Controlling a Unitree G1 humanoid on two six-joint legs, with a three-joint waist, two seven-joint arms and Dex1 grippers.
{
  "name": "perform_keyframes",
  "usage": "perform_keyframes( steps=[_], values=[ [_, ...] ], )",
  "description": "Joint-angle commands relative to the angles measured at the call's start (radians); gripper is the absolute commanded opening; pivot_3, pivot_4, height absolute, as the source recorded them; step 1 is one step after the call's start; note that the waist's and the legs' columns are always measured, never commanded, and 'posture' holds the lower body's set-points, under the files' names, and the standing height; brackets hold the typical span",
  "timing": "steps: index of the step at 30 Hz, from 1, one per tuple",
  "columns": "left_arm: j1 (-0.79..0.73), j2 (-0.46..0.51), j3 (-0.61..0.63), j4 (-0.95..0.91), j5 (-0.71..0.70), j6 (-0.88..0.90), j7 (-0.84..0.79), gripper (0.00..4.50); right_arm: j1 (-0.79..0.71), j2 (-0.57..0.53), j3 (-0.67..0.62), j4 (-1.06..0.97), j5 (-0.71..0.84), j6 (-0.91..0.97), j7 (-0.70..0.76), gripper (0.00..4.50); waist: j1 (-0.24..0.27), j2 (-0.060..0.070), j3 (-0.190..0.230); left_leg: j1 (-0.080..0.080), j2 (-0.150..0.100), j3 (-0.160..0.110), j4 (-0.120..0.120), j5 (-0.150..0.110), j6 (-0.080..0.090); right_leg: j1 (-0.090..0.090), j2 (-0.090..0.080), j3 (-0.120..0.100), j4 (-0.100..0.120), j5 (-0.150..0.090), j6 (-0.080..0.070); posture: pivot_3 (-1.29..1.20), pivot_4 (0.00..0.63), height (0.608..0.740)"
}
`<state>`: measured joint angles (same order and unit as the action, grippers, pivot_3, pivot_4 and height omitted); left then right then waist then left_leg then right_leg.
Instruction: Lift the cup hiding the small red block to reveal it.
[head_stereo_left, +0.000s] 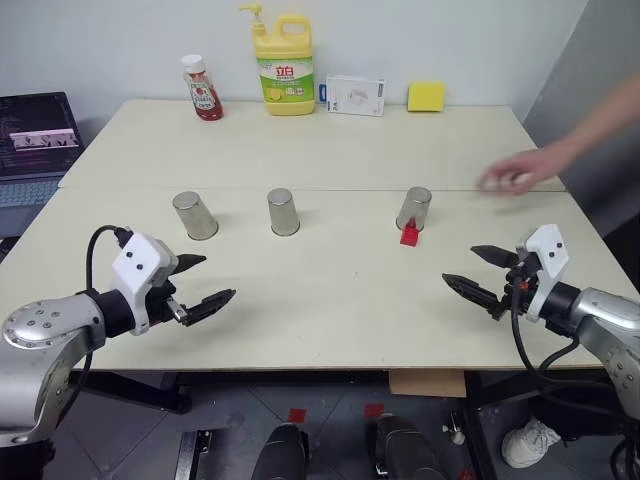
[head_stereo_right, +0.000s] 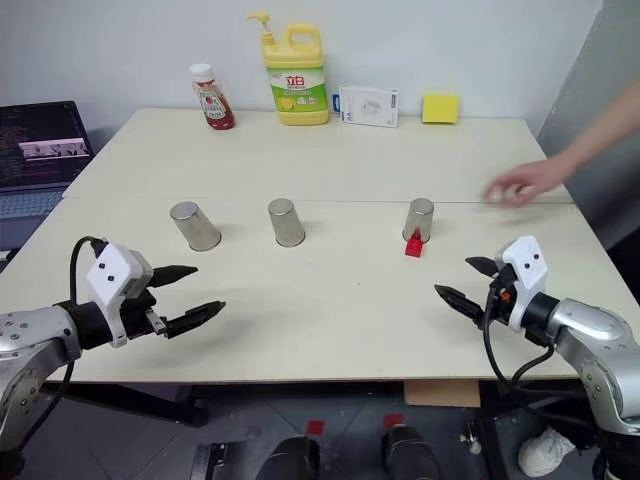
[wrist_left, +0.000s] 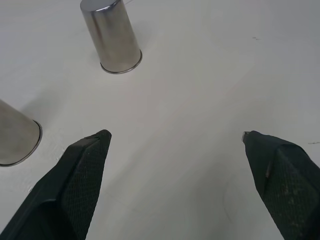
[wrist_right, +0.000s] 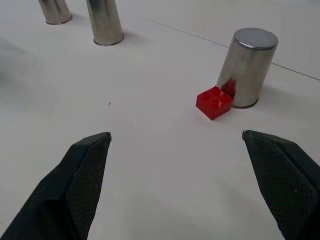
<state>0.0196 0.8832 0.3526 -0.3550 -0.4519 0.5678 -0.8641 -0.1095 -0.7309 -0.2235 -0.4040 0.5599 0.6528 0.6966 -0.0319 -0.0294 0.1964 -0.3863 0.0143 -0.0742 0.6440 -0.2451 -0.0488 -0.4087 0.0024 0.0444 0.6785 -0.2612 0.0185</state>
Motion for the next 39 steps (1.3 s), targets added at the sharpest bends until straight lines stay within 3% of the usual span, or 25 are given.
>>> perform_keyframes(
  steps=[1, 39],
  values=[
    [-0.007, 0.010, 0.025, -0.047, -0.039, 0.022, -0.007, 4.50, -0.017, -0.013, -0.033, -0.008, 0.000, -0.022, 0.005, 4.46, 0.000, 0.000, 0.000, 0.000, 0.000, 0.000, 0.000, 0.000, 0.000, 0.000, 0.000, 0.000, 0.000, 0.000, 0.000, 0.00, 0.150, 0.740],
    [-0.050, 0.012, 0.018, -0.025, -0.071, 0.035, -0.029, 4.50, -0.081, 0.002, 0.006, -0.047, 0.023, 0.027, -0.016, 4.46, 0.000, 0.000, 0.000, 0.000, 0.000, 0.000, 0.000, 0.000, 0.000, 0.000, 0.000, 0.000, 0.000, 0.000, 0.000, 0.00, 0.150, 0.740]
  ],
)
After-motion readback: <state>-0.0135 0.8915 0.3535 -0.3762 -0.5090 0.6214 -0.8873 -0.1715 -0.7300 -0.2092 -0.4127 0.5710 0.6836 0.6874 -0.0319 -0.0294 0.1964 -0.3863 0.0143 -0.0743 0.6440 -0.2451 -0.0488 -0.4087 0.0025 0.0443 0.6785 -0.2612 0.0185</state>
